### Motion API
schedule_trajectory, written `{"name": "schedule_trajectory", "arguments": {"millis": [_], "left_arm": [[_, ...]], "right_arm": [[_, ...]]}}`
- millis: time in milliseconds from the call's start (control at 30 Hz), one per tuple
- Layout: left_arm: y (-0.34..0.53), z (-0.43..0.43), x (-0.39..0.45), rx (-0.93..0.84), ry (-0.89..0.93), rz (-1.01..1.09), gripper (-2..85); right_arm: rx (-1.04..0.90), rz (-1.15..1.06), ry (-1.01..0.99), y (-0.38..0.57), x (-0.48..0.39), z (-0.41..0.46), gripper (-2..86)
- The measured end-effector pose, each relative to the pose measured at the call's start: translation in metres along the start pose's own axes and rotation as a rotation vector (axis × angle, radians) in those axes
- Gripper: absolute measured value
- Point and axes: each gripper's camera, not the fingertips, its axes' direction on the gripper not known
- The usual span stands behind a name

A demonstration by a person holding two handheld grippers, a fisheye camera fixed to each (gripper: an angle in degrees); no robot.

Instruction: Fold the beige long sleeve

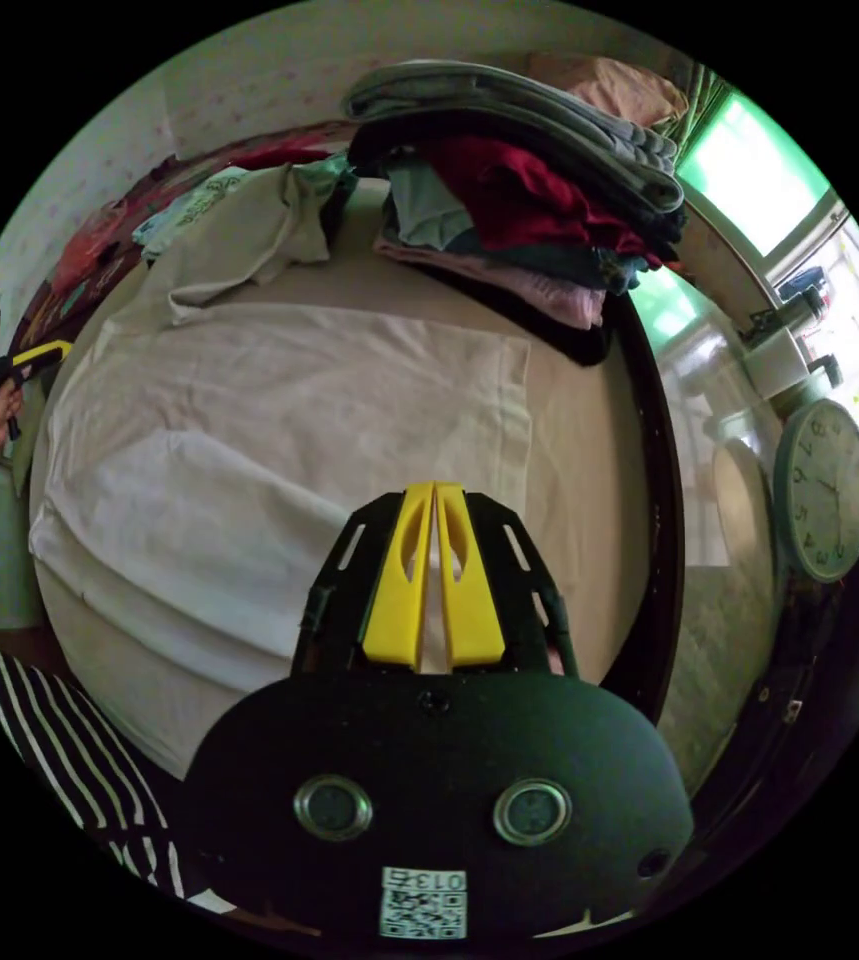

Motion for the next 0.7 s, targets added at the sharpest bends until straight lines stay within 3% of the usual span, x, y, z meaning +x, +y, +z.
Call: {"name": "schedule_trajectory", "arguments": {"millis": [200,367,567,700], "left_arm": [[-0.06,0.019,-0.015,-0.055,0.053,0.115,8.0],[-0.076,0.031,-0.016,-0.109,0.132,0.184,11.9],[-0.087,0.041,-0.019,-0.178,0.181,0.22,10.2],[-0.092,0.04,-0.021,-0.193,0.181,0.232,4.0]], "right_arm": [[0.016,-0.082,-0.008,-0.073,0.023,0.006,4.1],[-0.041,-0.293,0.022,-0.138,0.027,0.036,8.2],[-0.155,-0.46,-0.014,-0.173,0.031,0.068,8.7],[-0.184,-0.507,-0.054,-0.182,0.032,0.077,8.2]]}}
